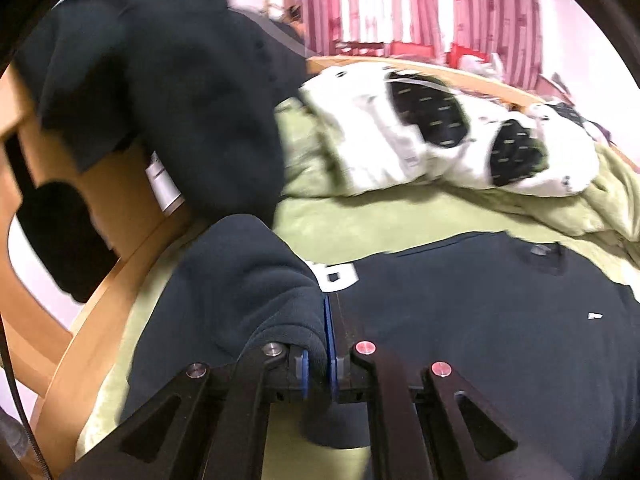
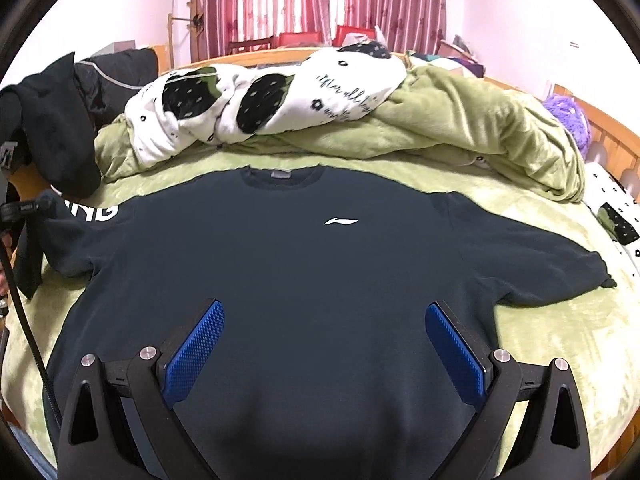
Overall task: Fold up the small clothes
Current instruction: 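Fold the held sleeve across the chest with the left tool, then release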
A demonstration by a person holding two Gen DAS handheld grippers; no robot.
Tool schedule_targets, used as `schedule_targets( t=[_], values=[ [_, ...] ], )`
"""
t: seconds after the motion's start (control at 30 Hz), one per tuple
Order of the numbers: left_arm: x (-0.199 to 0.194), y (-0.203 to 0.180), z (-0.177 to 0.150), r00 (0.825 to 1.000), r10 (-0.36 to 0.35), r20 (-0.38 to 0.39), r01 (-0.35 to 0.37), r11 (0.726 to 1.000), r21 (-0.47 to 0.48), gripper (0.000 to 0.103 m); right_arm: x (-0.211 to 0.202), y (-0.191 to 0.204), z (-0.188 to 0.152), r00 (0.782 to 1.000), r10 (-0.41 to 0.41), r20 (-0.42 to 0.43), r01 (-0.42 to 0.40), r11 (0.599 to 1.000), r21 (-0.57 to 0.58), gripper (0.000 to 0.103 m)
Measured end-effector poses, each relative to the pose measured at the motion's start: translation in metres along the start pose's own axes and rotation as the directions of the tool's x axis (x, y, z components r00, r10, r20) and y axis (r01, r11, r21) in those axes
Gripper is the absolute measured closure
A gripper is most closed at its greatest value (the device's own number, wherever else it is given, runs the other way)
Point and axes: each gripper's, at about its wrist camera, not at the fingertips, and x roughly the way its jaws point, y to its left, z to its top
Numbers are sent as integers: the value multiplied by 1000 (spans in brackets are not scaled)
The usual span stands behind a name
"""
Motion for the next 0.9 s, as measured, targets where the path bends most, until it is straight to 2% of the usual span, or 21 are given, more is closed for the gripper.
schedule_targets(
  t=[0.23, 0.4, 0.53, 0.67, 0.87, 0.9],
  values=[
    [-15, -109, -2, 998, -70, -4, 71, 995, 72, 96, -1, -58, -14, 1000, -8, -7, 8, 998, 65, 4],
    [-11, -194, -26, 992, -119, -50, 125, 983, 134, 96, 10, -100, -29, 999, -16, -33, 21, 990, 136, 4],
    [3, -245, -48, 987, -130, -92, 145, 972, 186, 96, 20, -118, -32, 998, -23, -56, 32, 986, 165, 4],
    [15, -274, -70, 983, -133, -123, 156, 966, 205, 96, 26, -122, -33, 996, -65, -62, 73, 990, 121, 4],
    [28, -295, -88, 977, -135, -166, 167, 966, 199, 95, 31, -121, -35, 993, -97, -71, 102, 993, 64, 4],
    [29, -296, -89, 975, -136, -176, 170, 965, 197, 92, 32, -120, -35, 993, -95, -73, 99, 993, 57, 4]
  ],
)
